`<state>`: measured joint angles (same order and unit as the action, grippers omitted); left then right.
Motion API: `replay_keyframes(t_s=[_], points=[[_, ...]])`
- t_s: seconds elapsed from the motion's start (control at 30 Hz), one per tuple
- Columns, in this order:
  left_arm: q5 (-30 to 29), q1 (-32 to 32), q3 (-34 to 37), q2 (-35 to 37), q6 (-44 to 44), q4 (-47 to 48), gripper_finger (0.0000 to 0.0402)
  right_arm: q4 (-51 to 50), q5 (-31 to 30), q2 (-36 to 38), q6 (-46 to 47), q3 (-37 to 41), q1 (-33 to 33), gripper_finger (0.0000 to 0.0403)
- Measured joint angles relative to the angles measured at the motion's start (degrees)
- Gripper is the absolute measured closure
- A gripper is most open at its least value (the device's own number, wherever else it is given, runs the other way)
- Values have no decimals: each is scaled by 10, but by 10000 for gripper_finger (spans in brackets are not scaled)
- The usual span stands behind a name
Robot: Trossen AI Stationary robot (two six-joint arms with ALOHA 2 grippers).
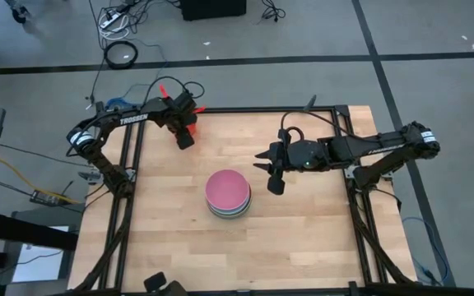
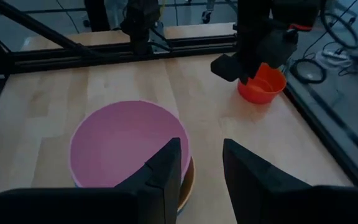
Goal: Nest bowls inside each other
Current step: Stack the orange bowl on top of the pink bowl
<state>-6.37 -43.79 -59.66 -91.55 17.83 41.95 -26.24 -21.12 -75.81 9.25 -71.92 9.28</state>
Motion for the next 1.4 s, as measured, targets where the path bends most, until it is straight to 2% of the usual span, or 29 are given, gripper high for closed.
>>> replay_keyframes(t_s=[0.17,0.53,0.93,1.17,1.4], points=[[0,0,0,0,12,-1,283,0,12,0,11,0,-9,296],[16,0,0,0,14,-2,355,0,14,0,8,0,-11,296],[21,0,0,0,14,-2,363,0,14,0,7,0,-11,296],[24,0,0,0,14,-2,395,0,14,0,7,0,-11,296],[34,0,0,0,15,-2,399,0,14,0,7,0,-11,296]])
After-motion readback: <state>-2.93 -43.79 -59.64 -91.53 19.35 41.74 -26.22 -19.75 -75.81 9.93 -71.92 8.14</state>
